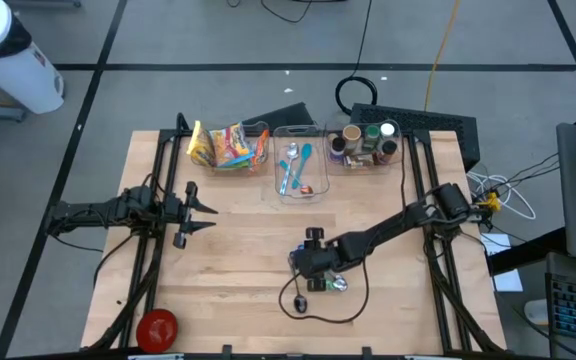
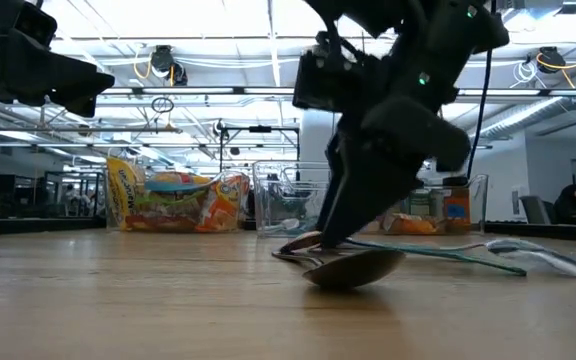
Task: Pick & Place Food Item
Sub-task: Put the purple spoon into the middle transparent bin, then put the blue spoon into the middle transparent bin
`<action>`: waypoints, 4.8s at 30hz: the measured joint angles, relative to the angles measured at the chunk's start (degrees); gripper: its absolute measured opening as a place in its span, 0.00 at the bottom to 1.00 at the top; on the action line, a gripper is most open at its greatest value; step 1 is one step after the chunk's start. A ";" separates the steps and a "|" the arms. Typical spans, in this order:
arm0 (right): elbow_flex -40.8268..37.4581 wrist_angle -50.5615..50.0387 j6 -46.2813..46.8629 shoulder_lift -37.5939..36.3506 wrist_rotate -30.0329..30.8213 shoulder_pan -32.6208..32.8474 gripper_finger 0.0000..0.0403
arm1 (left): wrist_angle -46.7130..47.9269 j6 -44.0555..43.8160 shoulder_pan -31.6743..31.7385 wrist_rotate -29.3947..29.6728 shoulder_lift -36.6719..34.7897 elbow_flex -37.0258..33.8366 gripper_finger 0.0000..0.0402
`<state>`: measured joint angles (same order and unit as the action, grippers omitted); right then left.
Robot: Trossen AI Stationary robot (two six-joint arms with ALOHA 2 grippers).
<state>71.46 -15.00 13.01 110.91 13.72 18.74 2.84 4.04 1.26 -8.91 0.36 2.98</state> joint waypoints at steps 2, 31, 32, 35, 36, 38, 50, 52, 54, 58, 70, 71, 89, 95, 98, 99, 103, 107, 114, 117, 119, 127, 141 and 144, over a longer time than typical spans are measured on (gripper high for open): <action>0.00 -0.18 -0.17 0.57 1.21 0.00 0.49 | -0.01 -0.01 -0.02 -0.01 0.00 0.00 0.38; 0.00 1.75 -4.19 0.76 4.19 0.00 0.01 | 0.01 0.01 -0.02 0.01 0.00 0.00 0.38; -0.02 2.70 -4.31 0.60 4.17 0.02 0.01 | 0.01 0.01 -0.01 0.01 0.00 0.00 0.38; -0.04 7.16 -4.44 0.13 3.49 0.02 0.01 | 0.01 -0.01 0.00 0.01 0.00 0.00 0.38; 0.02 8.79 -4.94 0.13 2.91 0.02 0.01 | 0.00 0.01 0.00 0.01 0.00 0.00 0.38; -0.02 11.35 -5.51 0.13 1.67 0.02 0.01 | 0.01 -0.01 0.00 0.01 0.00 0.00 0.38; -7.52 37.16 -10.90 -8.04 -1.93 -1.59 0.00 | 0.03 0.01 -0.02 0.01 0.00 0.00 0.38; -12.63 46.44 -10.31 -10.89 -4.16 -3.77 0.00 | 0.01 -0.01 0.00 0.01 0.00 0.00 0.38; -18.37 55.71 -8.75 -13.85 -5.03 -6.31 0.00 | 0.01 0.00 0.00 0.01 0.00 0.00 0.38; -26.13 71.20 -5.03 -18.63 -9.27 -13.34 0.00 | 0.01 0.00 0.00 0.01 0.00 0.00 0.38; -25.21 77.44 -0.99 -17.94 -13.81 -34.89 0.00 | 0.01 -0.01 0.00 0.01 0.00 0.00 0.38; -25.19 77.27 -0.43 -17.06 -13.73 -36.57 0.00 | 0.01 0.01 0.00 0.01 0.00 0.00 0.38; -24.94 67.93 4.31 -4.70 -4.60 -42.66 0.00 | -0.01 0.00 0.00 0.01 0.00 0.00 0.38; -24.94 67.60 4.29 -4.72 -4.61 -42.51 0.03 | -0.01 0.01 0.00 0.01 0.00 0.00 0.38; -24.94 67.56 4.01 -4.72 -4.46 -42.49 0.05 | 0.01 0.01 0.00 0.01 0.00 0.00 0.38; -24.93 67.50 3.73 -4.72 -4.43 -42.49 0.06 | 0.00 -0.01 -0.01 0.01 0.00 0.00 0.38; -24.94 67.38 2.37 -4.72 -4.59 -42.49 0.12 | 0.00 0.00 0.00 0.01 0.00 0.00 0.38; -24.94 67.27 -1.25 -4.70 -4.77 -42.25 0.23 | 0.01 -0.01 0.00 0.01 0.00 0.00 0.38; -24.96 63.42 -7.96 -11.67 -4.65 -40.32 0.42 | -0.01 0.01 -0.01 0.01 0.00 -0.01 0.38; -24.98 54.98 -12.19 -18.62 -4.76 -36.60 0.46 | 0.01 0.00 0.00 0.01 0.00 0.00 0.38; -24.92 48.91 -14.55 -23.51 -4.79 -33.25 0.47 | 0.00 0.00 -0.01 0.01 0.00 0.00 0.38; -24.92 23.87 -11.46 -35.48 -4.90 -17.79 0.45 | 0.01 -0.01 0.00 0.01 0.00 0.00 0.38; -25.55 -2.92 -1.59 -34.13 0.08 -8.10 0.42 | -0.01 -0.01 0.00 0.01 0.00 0.00 0.38; -28.43 -2.49 -1.64 -33.44 -0.07 -8.12 0.42 | -0.01 -0.01 0.00 0.01 0.00 0.00 0.38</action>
<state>43.03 -17.48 11.38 77.48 13.65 10.62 2.83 4.03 1.26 -8.91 0.36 2.98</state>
